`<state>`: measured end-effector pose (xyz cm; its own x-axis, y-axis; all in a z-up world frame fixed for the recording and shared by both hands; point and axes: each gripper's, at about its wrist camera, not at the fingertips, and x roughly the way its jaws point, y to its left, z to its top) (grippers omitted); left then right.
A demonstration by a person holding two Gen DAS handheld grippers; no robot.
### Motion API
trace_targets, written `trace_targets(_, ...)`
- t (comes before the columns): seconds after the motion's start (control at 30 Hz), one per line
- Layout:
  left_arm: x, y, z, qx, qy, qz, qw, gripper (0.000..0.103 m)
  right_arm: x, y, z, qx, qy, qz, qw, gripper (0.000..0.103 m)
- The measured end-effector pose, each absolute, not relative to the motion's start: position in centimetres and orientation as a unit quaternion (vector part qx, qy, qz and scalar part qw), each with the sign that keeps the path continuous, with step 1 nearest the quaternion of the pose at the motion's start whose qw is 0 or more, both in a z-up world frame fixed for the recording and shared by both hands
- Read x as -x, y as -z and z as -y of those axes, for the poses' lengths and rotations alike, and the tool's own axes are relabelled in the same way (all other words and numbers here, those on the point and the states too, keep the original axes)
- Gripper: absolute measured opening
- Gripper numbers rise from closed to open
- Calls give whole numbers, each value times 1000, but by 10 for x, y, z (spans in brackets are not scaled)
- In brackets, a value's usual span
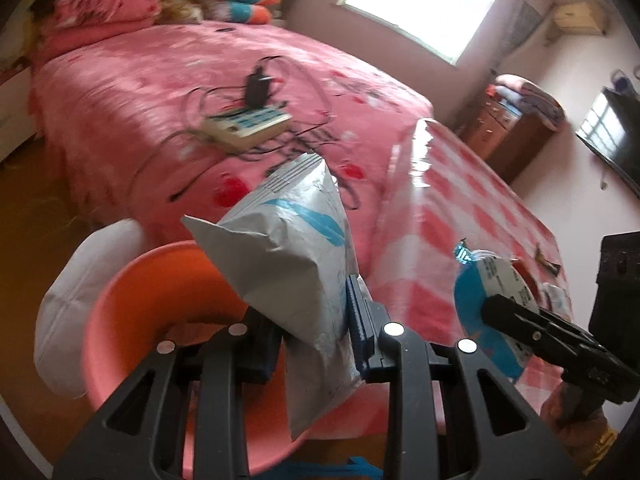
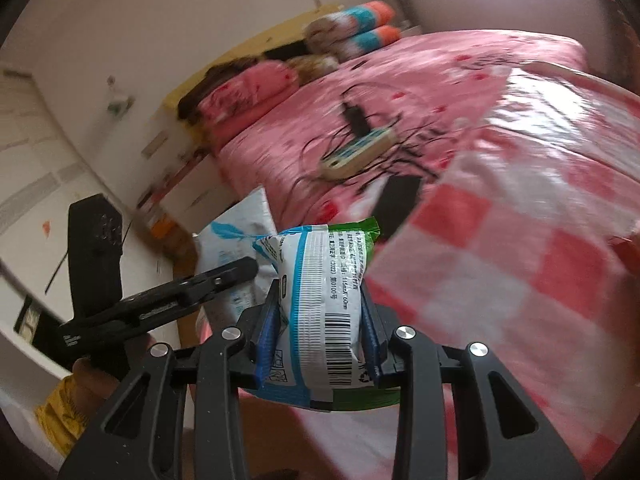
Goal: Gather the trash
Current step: 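Lift the plastic bag with the left tool while the right tool carries the packet toward the bucket, then open both tools over the orange bucket to drop the bag and packet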
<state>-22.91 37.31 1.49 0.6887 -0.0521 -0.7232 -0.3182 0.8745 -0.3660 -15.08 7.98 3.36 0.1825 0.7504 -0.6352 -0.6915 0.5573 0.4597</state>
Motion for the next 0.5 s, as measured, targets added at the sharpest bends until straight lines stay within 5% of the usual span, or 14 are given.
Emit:
trace_targets(0.37,252,26,-415,246,-138,-420,863,31,177,-12,-146,31,-506,-451,735,38)
trace_targets(0.5,254,39,-421,240,-151,-436,854,34,182,-4,-159,40,-510,-463,724,48)
